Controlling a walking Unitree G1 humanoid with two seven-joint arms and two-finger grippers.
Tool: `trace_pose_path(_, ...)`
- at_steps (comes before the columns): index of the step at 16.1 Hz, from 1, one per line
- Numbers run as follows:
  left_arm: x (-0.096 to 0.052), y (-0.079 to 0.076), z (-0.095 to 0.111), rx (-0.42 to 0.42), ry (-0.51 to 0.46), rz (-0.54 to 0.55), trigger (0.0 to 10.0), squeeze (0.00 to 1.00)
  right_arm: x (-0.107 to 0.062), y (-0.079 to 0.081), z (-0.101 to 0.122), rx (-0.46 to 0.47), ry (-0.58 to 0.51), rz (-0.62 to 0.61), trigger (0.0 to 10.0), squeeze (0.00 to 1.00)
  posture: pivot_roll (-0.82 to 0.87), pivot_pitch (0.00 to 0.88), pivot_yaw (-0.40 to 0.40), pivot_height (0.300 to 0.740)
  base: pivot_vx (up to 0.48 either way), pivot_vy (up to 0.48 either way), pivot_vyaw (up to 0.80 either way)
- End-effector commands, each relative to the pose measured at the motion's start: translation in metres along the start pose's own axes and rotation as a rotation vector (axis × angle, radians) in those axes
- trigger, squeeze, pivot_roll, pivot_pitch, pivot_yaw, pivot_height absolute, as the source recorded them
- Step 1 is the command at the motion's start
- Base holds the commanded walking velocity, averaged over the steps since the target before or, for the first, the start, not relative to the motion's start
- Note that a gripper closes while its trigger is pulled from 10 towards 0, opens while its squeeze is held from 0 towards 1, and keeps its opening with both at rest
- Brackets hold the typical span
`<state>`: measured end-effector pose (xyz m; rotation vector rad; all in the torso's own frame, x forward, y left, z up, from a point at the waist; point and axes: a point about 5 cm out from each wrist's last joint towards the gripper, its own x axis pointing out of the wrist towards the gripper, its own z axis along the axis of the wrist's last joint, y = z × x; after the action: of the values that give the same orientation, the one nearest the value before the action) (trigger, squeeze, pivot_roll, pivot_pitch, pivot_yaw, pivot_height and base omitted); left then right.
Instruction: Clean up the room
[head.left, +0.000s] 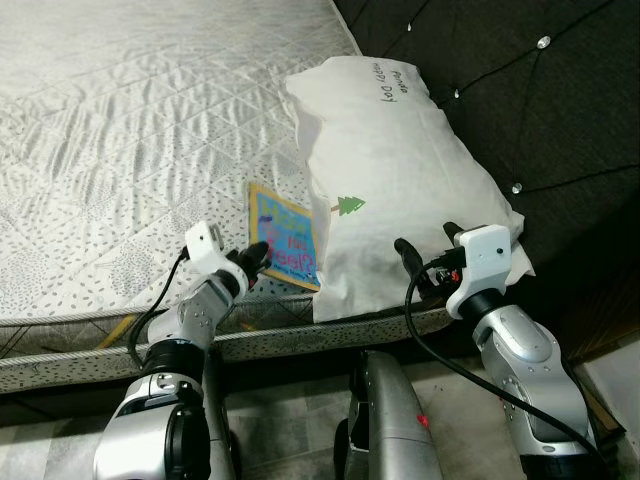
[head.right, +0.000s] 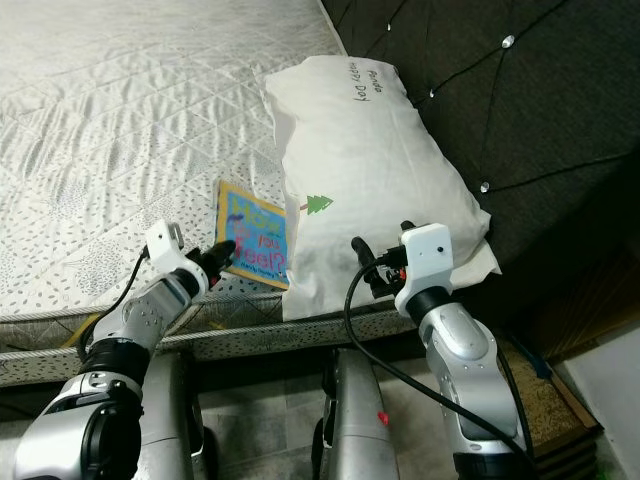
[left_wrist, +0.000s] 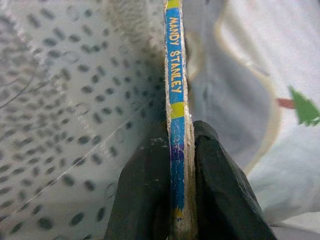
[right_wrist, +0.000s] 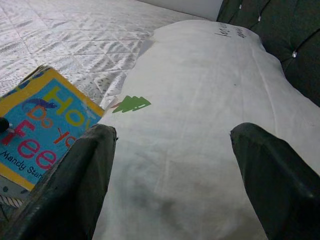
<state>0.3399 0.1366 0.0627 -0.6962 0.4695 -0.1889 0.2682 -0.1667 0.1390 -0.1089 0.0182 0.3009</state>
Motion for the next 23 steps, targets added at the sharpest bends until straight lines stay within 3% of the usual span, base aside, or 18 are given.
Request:
trace_pose_path(1, 0.001, 0.003, -0.023, 0.028, 0.096, 0.043, 10.0, 1.00, 0.000, -0.004, 0.000, -0.009, 0.007, -0.015, 10.0, 0.00, -0.10, 0.104, -0.125, 0.535, 0.000, 0.000, 0.00)
trace_pose_path(18, 0.001, 0.004, -0.022, 0.034, 0.091, 0.049, 10.0, 1.00, 0.000, -0.004, 0.000, -0.009, 0.007, -0.015, 10.0, 0.00, -0.10, 0.104, -0.125, 0.535, 0.000, 0.000, 0.00)
trace_pose_path(19, -0.015, 0.044, 0.034, 0.205, -0.060, 0.290, 10.0, 1.00, 0.008, -0.001, -0.004, 0.002, 0.001, -0.008, 10.0, 0.00, -0.05, 0.076, -0.117, 0.535, 0.000, 0.000, 0.00)
trace_pose_path(20, -0.026, 0.058, 0.060, 0.276, -0.133, 0.395, 10.0, 1.00, 0.011, 0.000, -0.005, 0.006, -0.001, -0.005, 10.0, 0.00, -0.05, 0.076, -0.116, 0.535, 0.000, 0.000, 0.00)
trace_pose_path(23, -0.032, 0.066, 0.064, 0.278, -0.169, 0.472, 10.0, 1.00, 0.011, 0.000, -0.005, 0.009, -0.003, -0.008, 10.0, 0.00, -0.04, 0.073, -0.112, 0.535, 0.000, 0.000, 0.00)
